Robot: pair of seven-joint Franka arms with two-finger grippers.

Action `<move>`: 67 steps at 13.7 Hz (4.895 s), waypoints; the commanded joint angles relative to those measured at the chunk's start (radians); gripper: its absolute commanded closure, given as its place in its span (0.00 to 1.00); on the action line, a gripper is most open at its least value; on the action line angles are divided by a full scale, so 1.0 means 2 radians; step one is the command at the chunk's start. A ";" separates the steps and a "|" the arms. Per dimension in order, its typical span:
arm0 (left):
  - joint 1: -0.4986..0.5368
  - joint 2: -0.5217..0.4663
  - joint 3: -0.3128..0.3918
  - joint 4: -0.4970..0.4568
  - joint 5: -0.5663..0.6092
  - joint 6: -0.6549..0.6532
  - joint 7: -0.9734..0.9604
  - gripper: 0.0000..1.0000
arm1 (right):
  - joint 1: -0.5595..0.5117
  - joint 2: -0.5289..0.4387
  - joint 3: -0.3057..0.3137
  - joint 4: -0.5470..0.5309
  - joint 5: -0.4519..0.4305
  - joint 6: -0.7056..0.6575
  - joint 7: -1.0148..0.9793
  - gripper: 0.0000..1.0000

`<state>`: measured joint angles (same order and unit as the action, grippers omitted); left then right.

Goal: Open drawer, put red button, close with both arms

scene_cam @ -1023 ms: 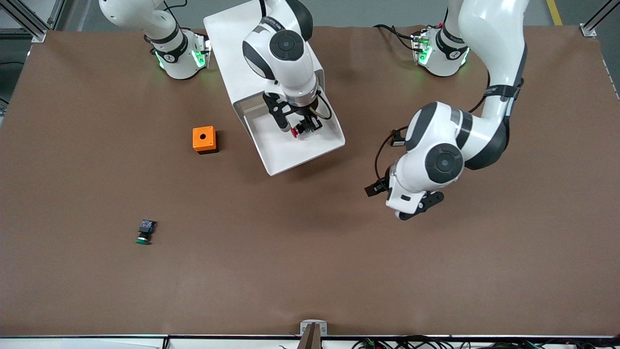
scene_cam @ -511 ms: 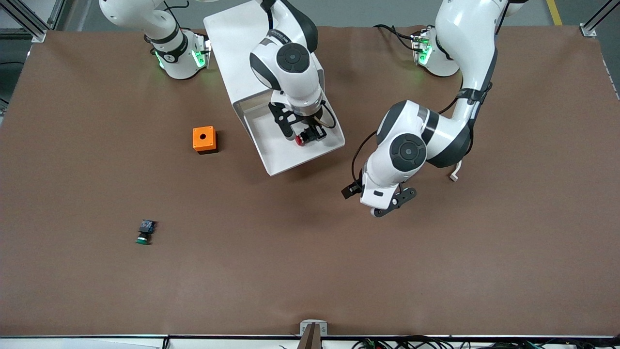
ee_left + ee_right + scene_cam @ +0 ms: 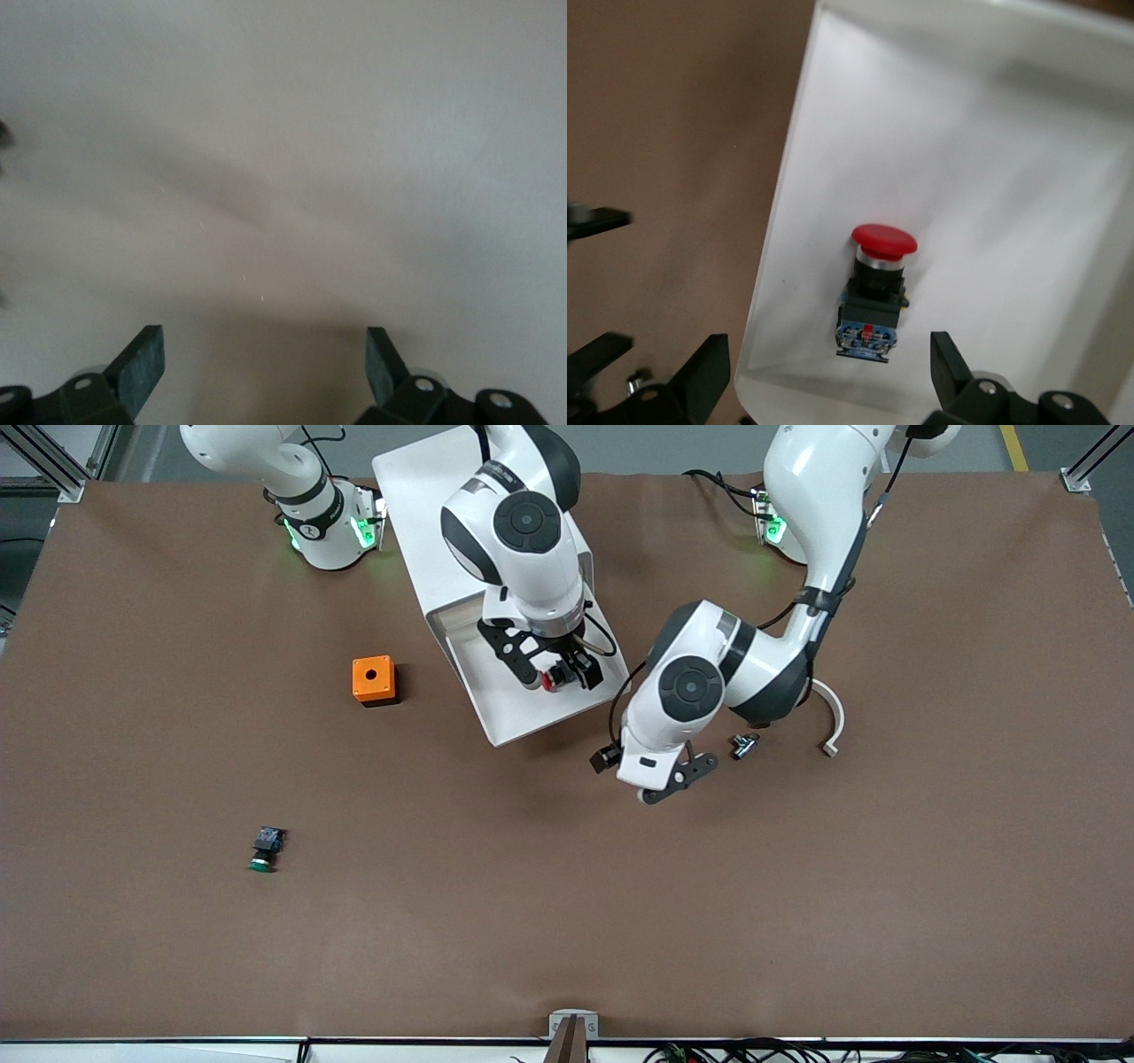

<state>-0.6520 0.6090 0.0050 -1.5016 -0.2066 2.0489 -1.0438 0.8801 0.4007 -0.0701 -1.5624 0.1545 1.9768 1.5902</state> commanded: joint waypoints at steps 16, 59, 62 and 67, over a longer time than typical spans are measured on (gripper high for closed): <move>-0.051 0.009 -0.084 -0.004 -0.062 0.002 -0.119 0.00 | -0.373 -0.100 0.000 0.052 -0.041 -0.207 -0.723 0.00; 0.302 -0.419 -0.032 -0.129 0.125 -0.248 0.463 0.00 | -0.443 -0.256 0.000 -0.032 -0.073 -0.250 -0.784 0.00; 0.302 -0.431 -0.032 -0.127 0.106 -0.276 0.463 0.00 | -0.448 -0.257 0.001 -0.032 -0.068 -0.252 -0.783 0.00; 0.302 -0.428 -0.032 -0.098 0.106 -0.307 0.473 0.00 | -0.449 -0.256 0.000 -0.032 -0.068 -0.241 -0.783 0.00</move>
<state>-0.0512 -0.2400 -0.0581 -1.7263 0.0165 1.4644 -0.1192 -0.0206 -0.0870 -0.0640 -1.5986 0.0167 1.4741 0.0150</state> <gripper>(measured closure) 0.000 0.000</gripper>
